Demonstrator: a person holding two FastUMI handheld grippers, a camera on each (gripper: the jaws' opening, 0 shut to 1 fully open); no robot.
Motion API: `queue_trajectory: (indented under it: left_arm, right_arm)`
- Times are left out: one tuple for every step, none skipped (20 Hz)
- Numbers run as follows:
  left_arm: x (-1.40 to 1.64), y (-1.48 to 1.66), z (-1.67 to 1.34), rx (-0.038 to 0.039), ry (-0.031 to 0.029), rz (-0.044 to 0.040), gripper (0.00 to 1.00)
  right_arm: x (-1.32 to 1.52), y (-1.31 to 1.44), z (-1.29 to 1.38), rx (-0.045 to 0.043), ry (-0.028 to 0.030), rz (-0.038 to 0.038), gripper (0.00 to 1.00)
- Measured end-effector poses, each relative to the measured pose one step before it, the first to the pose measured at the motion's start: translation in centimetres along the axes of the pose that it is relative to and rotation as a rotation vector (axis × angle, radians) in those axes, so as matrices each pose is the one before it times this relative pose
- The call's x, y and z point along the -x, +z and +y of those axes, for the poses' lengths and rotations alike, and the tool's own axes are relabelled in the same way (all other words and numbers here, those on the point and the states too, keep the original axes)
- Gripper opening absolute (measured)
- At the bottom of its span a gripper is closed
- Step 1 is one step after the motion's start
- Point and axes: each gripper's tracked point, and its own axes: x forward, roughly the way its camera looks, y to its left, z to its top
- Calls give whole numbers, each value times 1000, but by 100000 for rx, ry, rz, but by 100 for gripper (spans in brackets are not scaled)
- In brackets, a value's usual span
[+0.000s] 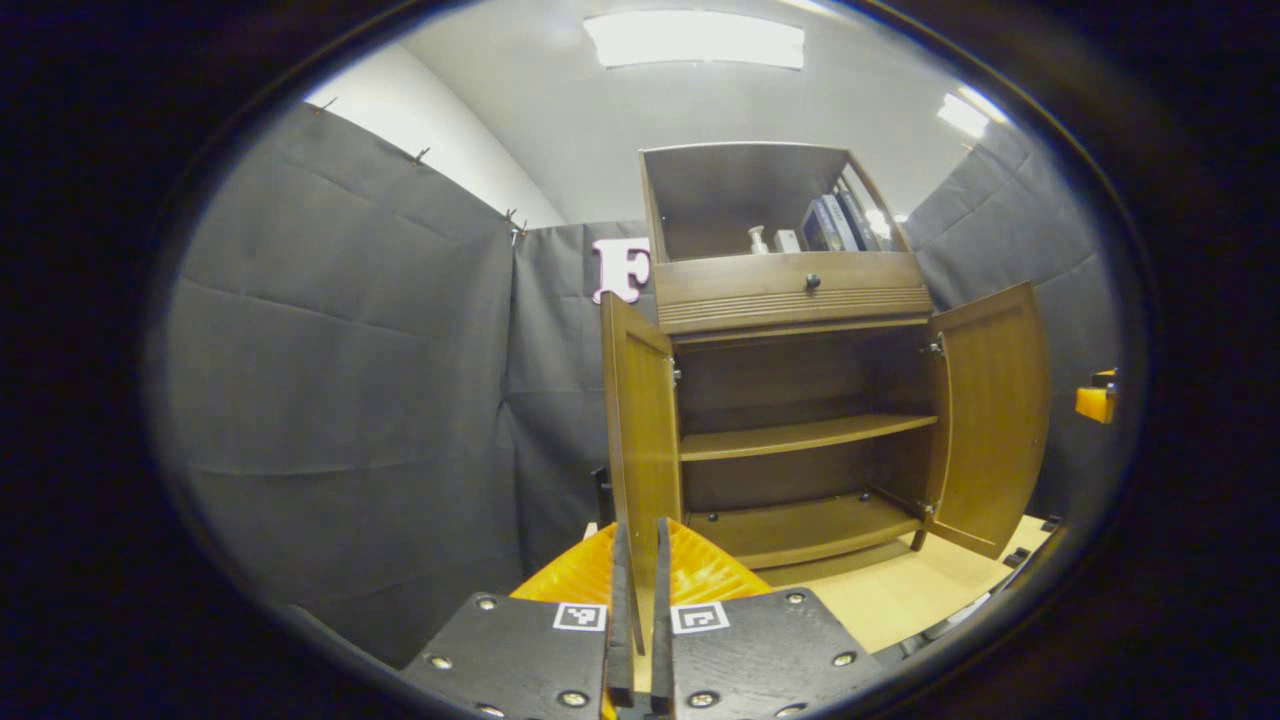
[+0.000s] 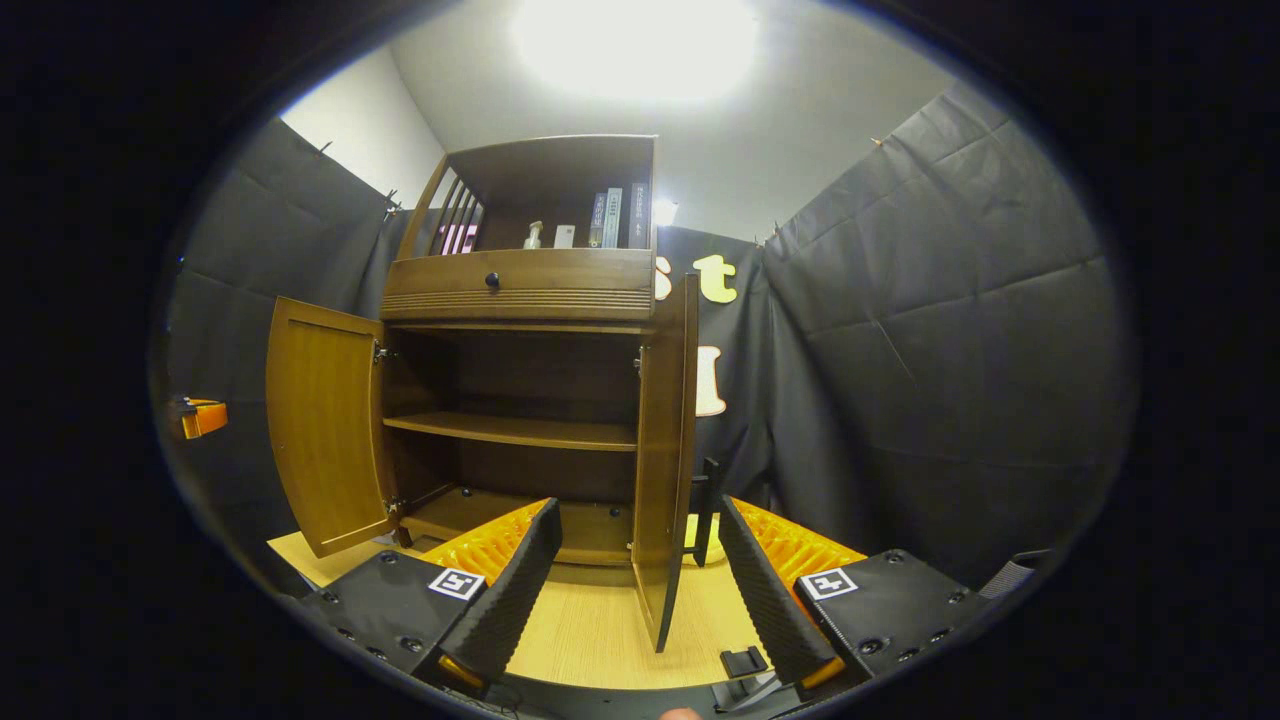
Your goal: Open the right door of the double-door shoe cabinet with the right hand, and open the left door with the left hand.
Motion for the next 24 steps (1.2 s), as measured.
queue_trajectory:
  left_arm:
    - [53,79,48,14,381,-93,15]
    - [68,10,-9,-26,579,110,22]
    - [127,74,251,-126,1095,-263,29]
    - [-76,109,115,-63,705,-302,30]
    - [14,78,155,-27,521,-162,30]
    - [56,56,21,-109,421,-220,31]
    - [42,111,143,-225,540,-314,38]
    - [-115,90,225,-354,865,-395,45]
    - [36,111,247,-310,723,-389,45]
    - [-20,71,108,-192,640,-396,45]
    - [20,153,184,77,647,-417,45]
    - [-18,63,43,-95,560,-409,45]
    - [50,81,175,-234,527,-213,45]
    - [-22,41,151,-230,531,-188,46]
    - [22,51,73,-159,281,-49,46]
    - [41,41,126,-111,563,-115,45]
    - [75,111,15,243,-35,-548,45]
    - [-56,184,-31,346,335,-866,45]
    - [-54,224,81,100,510,-1019,45]
    - [-190,5,60,-416,352,-316,45]
    - [-29,-55,-35,-333,-510,397,46]
    - [139,-161,-107,-209,-515,953,46]
    - [154,-37,-74,301,-811,436,46]
    - [132,24,-248,527,-638,155,46]
  right_arm:
    - [127,7,-125,-104,-58,71,97]
    - [2,83,-111,-297,74,-28,99]
    - [-90,98,-16,-280,168,-258,97]
    - [-4,169,-26,7,24,-427,99]
    - [-14,83,-76,162,-209,-188,98]
    - [34,144,-4,-37,105,-320,99]
    - [47,46,-86,-124,-201,-333,98]
    - [15,73,-101,-192,-156,-181,99]
    - [-42,73,-68,-244,-167,-191,98]
    - [6,49,-114,-219,-301,-49,97]
    - [-49,38,-37,-203,-50,36,98]
    - [58,70,-38,-73,-177,-89,98]
    - [79,81,-185,203,-397,-259,98]
    - [44,82,-131,303,-390,-281,98]
    - [39,34,-153,128,-413,-86,98]
    - [68,40,-114,-118,-258,-68,98]
    - [12,27,-225,-187,-436,-93,98]
    - [29,-16,-131,-204,-394,111,98]
    - [14,-98,-84,-233,-368,240,98]
    - [-15,18,-89,-175,-253,-2,98]
    - [-30,-108,-34,-67,-253,257,98]
    - [20,9,-28,-74,-96,37,98]
    - [10,42,-39,-9,-121,-81,98]
    - [-39,4,41,16,-70,-46,98]
